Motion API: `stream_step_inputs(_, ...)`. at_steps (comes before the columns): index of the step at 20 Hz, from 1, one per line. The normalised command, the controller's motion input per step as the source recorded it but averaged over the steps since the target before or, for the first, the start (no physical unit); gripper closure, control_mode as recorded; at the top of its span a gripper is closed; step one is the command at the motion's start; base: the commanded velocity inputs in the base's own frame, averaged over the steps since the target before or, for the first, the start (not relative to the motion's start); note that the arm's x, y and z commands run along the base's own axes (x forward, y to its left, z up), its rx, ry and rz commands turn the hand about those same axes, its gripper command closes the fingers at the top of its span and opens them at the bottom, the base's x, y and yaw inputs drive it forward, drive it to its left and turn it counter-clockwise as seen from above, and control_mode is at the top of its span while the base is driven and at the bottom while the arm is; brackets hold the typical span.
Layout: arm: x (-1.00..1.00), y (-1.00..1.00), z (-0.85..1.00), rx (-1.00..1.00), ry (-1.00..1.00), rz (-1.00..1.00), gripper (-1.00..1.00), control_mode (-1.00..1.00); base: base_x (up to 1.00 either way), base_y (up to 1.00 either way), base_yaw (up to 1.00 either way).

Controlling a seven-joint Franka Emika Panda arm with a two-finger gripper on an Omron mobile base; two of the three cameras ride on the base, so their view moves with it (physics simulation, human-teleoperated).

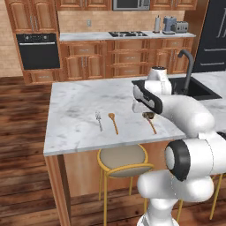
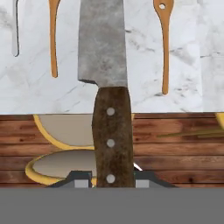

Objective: Pick up the metallic utensils from the counter and place them in the open drawer. Make sure not to pick up any wooden utensils.

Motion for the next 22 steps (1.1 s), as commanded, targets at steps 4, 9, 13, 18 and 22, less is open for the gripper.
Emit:
stream_step_inputs(4, -1.0, 0.0, 0.83, 0.0, 0.01, 0.01, 1.0, -1.0, 0.0, 0.0, 0.0)
stream_step_inputs(9, -0.99, 0.0, 0.52, 0.0, 0.0, 0.0, 1.0, -1.0, 0.0, 0.0, 0.0)
stream_step_inputs(13, -0.72, 0.0, 0.29, 0.0, -0.01, 0.0, 1.0, -1.0, 0.0, 0.0, 0.0)
stream_step_inputs(18, -0.47, 0.0, 0.07, 0.0, -0.04, 0.0, 1.0, -1.0, 0.0, 0.0, 0.0)
stream_step_inputs(22, 0.0, 0.0, 0.0, 0.0, 0.0, 0.0, 1.0, -1.0, 0.0, 0.0, 0.0)
